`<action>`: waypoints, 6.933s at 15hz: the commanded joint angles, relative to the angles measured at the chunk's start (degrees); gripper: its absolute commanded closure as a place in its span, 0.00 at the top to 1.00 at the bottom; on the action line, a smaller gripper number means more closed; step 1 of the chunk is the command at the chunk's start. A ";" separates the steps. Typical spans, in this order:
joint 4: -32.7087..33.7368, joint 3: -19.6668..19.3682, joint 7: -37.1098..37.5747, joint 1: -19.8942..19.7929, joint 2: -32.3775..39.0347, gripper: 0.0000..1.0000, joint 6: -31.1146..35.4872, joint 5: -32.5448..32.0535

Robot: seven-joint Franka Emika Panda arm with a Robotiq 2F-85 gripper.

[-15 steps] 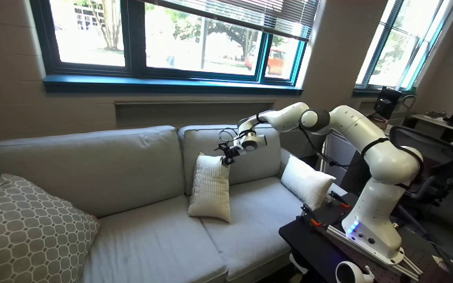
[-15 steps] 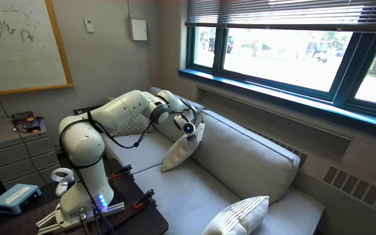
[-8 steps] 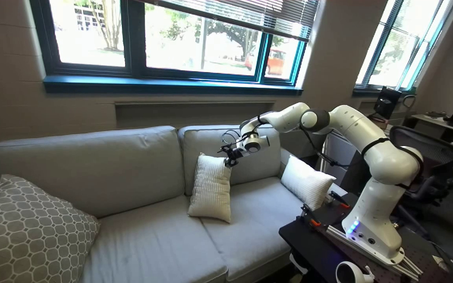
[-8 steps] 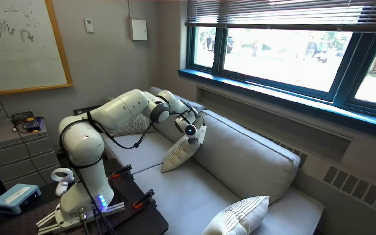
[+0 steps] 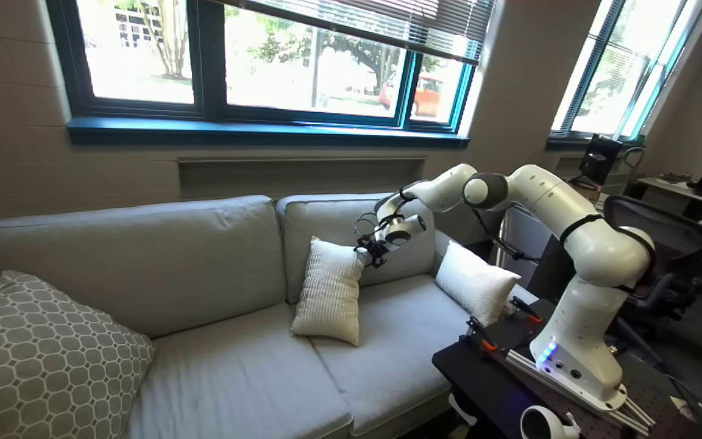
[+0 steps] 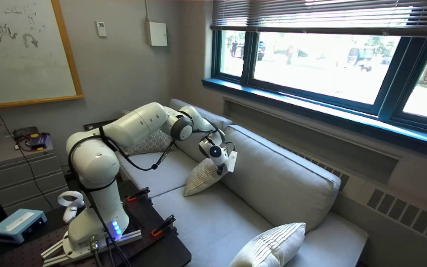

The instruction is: Move the cushions to the right shoulder of the couch

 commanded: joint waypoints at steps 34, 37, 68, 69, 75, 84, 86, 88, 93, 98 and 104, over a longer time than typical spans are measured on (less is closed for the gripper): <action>18.64 2.93 -0.06 -2.87 12.61 0.23 -8.13 4.77; 15.93 2.75 -2.92 -3.75 10.14 0.09 -3.89 7.26; 29.31 -33.46 0.47 -22.48 11.65 0.08 24.07 52.55; 32.24 -32.33 0.40 -23.78 12.65 0.08 27.70 52.54; 35.79 -33.14 0.03 -26.31 14.29 0.08 29.65 52.49; 31.89 -39.00 -0.25 -17.86 13.32 0.08 25.65 52.48; 28.87 -40.08 -0.30 -13.20 12.43 0.08 22.27 52.47; 25.58 -41.16 -0.38 -7.68 12.41 0.08 21.20 52.47; 17.82 -40.32 -0.37 4.17 12.10 0.07 26.27 52.44; 8.68 -40.80 -0.27 12.16 8.60 0.07 27.37 52.42; -3.39 -38.12 -0.27 15.91 5.35 0.07 27.29 52.43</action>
